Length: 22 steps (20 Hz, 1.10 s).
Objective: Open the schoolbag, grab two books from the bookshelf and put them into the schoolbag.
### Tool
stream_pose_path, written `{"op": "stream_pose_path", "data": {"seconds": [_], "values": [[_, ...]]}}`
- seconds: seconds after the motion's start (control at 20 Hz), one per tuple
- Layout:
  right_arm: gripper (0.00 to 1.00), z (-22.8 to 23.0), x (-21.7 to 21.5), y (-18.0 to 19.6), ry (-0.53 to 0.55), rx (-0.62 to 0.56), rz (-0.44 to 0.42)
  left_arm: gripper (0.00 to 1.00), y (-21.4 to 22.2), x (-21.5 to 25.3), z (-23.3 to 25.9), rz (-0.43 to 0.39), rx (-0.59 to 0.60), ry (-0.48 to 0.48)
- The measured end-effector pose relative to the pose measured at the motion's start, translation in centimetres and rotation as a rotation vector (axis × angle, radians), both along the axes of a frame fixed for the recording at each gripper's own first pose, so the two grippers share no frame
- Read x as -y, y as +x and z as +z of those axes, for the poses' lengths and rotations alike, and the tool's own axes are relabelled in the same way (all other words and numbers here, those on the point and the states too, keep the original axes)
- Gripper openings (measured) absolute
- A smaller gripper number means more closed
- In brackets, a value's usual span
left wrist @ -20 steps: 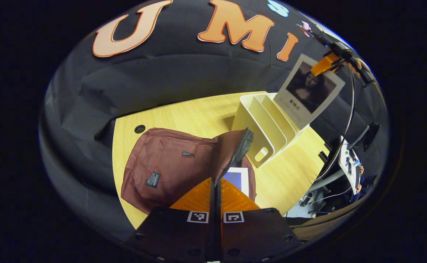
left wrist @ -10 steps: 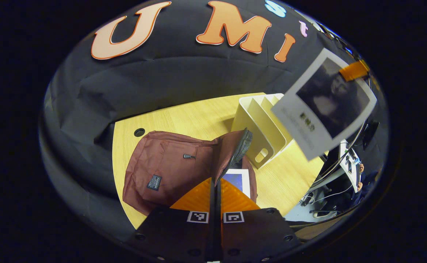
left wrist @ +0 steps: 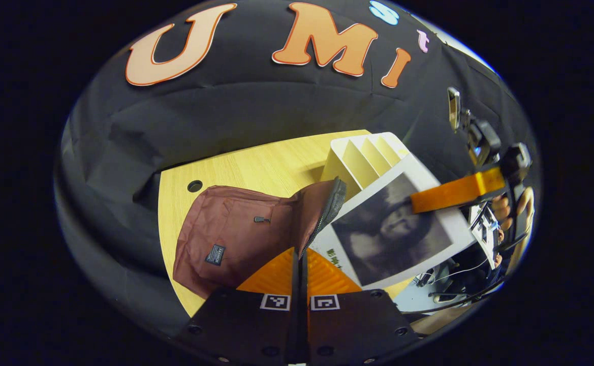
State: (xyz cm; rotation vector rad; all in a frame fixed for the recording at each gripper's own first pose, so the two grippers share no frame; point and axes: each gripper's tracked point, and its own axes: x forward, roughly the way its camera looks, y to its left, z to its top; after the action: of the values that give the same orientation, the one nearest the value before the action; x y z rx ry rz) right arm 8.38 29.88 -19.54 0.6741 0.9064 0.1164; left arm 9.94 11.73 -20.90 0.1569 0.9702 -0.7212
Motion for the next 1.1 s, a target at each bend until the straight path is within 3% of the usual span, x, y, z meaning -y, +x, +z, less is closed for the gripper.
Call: {"op": "stream_pose_path", "data": {"seconds": [0.3, 0.65, 0.85, 1.05, 1.1], "values": [[0.33, -5.3, -2.8, 1.6, 0.231, 0.058, -0.154, 0.01, -1.1, 1.8, 1.5, -0.064, 0.022, 0.032], [0.33, -8.7, -6.1, 2.6, 0.279, 0.156, -0.242, 0.01, -2.0, 3.5, 2.2, -0.138, 0.060, 0.065], [0.35, -11.0, -7.6, 1.6, 0.261, 0.091, -0.215, 0.01, -2.2, 3.0, 2.0, -0.124, 0.059, 0.071], [0.52, -13.8, -7.0, -0.4, 0.137, -0.030, -0.163, 0.01, -2.1, 2.4, 1.7, -0.101, 0.056, 0.075], [0.65, -14.0, -6.8, -1.0, 0.118, -0.048, -0.149, 0.01, -2.2, 2.2, 1.6, -0.095, 0.051, 0.070]]}}
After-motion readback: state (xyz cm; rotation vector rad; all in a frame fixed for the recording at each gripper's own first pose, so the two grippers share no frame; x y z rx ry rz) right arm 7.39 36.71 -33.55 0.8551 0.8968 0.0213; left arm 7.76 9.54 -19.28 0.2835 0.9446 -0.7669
